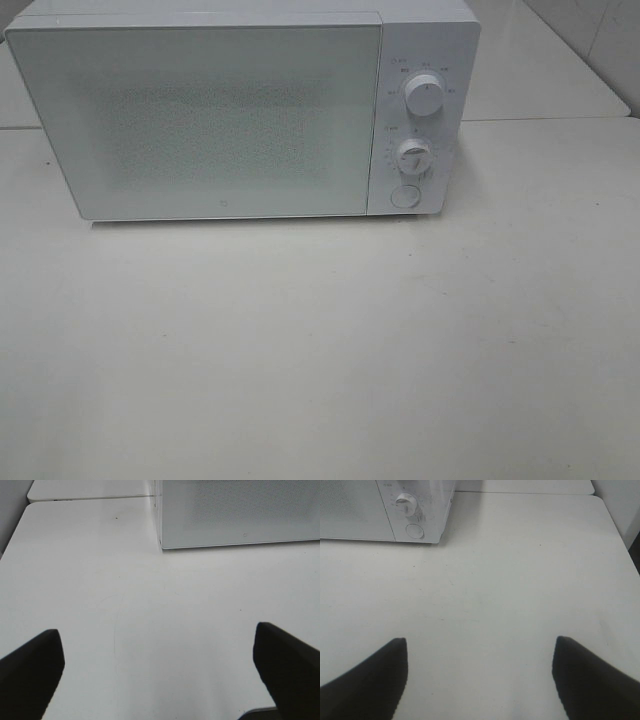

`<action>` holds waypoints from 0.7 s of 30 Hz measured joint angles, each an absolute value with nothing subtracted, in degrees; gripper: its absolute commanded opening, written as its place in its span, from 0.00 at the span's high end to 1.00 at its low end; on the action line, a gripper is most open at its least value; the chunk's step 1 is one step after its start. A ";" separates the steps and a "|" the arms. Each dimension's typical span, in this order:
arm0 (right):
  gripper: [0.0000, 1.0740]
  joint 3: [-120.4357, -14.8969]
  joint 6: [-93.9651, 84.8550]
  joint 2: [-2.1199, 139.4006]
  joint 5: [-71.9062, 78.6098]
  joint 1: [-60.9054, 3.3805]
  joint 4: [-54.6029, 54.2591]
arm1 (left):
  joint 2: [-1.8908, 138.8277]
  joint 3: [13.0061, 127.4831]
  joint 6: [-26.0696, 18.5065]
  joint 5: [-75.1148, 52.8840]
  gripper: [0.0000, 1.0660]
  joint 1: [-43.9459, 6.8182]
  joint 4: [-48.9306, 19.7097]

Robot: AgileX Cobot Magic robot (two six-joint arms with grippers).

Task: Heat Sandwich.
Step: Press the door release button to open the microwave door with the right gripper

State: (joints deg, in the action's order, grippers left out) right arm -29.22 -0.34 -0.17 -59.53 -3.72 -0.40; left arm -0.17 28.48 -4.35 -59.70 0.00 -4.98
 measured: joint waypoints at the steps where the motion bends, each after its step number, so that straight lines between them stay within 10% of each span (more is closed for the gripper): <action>1: 0.29 -29.22 -0.34 -0.17 -59.53 -3.72 -0.40 | -0.17 28.48 -4.35 -59.70 0.09 0.00 -4.98; 21: 0.29 -30.71 -0.34 12.09 -42.91 -3.72 -0.52 | -0.17 28.48 -4.35 -59.70 0.09 0.00 -4.98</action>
State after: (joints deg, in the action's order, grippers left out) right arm -30.71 -0.34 12.09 -42.91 -3.72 -0.52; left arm -0.17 28.48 -4.35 -59.70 0.00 -4.98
